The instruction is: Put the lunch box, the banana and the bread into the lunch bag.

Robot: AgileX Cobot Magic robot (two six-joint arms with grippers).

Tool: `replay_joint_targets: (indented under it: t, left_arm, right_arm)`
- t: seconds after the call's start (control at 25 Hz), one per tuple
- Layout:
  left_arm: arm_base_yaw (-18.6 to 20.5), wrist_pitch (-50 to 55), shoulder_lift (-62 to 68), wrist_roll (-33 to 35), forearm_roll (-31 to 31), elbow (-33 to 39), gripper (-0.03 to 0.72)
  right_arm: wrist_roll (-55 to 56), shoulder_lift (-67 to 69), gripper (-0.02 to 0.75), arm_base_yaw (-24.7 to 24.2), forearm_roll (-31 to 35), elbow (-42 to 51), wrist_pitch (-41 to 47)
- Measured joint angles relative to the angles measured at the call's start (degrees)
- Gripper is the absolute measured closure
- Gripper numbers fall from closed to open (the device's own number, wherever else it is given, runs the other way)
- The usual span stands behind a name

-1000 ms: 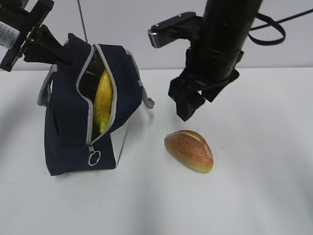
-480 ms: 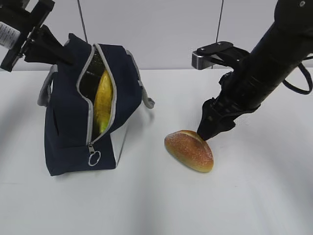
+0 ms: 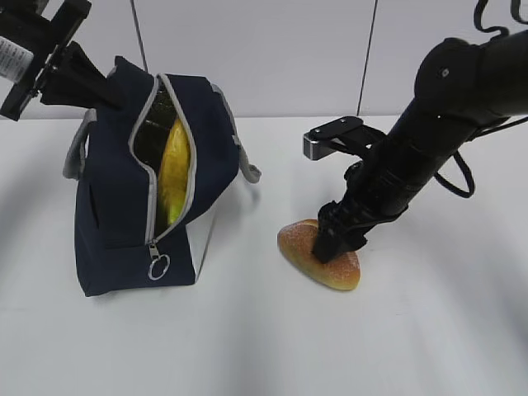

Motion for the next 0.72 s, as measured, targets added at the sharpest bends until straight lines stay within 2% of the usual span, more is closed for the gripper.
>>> replay_joint_targets:
  t: [0.32, 0.56, 0.72]
  left_arm:
    - [0.00, 0.00, 0.00, 0.02, 0.06, 0.00, 0.691]
    - [0.00, 0.00, 0.00, 0.02, 0.09, 0.00, 0.691]
    - [0.00, 0.00, 0.00, 0.02, 0.17, 0.00, 0.691]
  right_arm:
    - [-1.96, 5.91, 0.097, 1.06, 1.61, -2.61, -2.50]
    - [-2.08, 6.61, 0.297, 1.06, 1.64, -4.54, -1.52]
    - [-2.08, 6.61, 0.323, 1.06, 1.03, -4.95, 1.48]
